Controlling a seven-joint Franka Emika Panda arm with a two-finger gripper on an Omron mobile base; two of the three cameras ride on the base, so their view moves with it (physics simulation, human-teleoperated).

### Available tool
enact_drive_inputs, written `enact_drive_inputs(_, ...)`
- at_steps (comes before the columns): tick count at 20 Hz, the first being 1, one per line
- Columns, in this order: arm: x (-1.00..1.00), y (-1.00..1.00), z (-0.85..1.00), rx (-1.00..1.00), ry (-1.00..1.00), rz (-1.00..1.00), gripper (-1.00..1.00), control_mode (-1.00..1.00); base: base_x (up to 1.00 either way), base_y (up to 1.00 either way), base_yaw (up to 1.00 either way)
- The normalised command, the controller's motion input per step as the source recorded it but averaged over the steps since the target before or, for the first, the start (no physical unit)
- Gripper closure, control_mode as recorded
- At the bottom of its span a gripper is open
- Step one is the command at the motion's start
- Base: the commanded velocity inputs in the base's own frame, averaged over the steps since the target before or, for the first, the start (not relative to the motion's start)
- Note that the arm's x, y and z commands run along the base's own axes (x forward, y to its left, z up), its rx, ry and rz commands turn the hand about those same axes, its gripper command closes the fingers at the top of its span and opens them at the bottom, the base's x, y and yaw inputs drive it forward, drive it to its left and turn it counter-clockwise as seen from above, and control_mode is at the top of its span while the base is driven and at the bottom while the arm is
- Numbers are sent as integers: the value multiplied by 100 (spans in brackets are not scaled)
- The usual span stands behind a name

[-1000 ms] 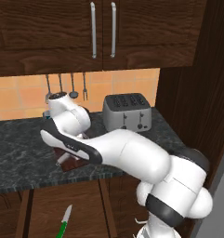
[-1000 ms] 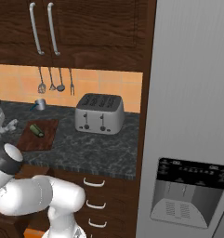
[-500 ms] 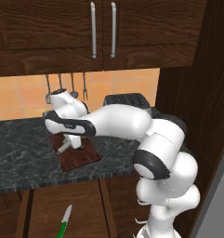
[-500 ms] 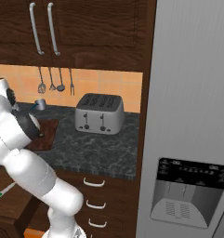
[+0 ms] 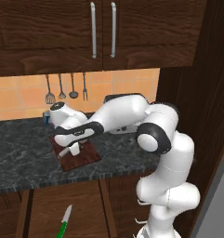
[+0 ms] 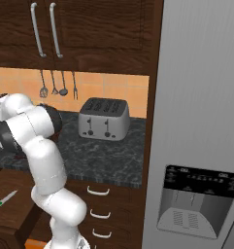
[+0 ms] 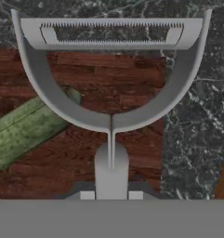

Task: Place the appropriate cutting tool for cutting the cucumber skin on the cutting board.

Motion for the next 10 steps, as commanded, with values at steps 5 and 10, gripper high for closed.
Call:
enact_drive_inputs(5,43,-2,-51,0,-9,-2,100,-100,0,0,0)
enact_drive_inputs(10,13,-1,-33,0,-9,-1,-100,-100,0,0,0)
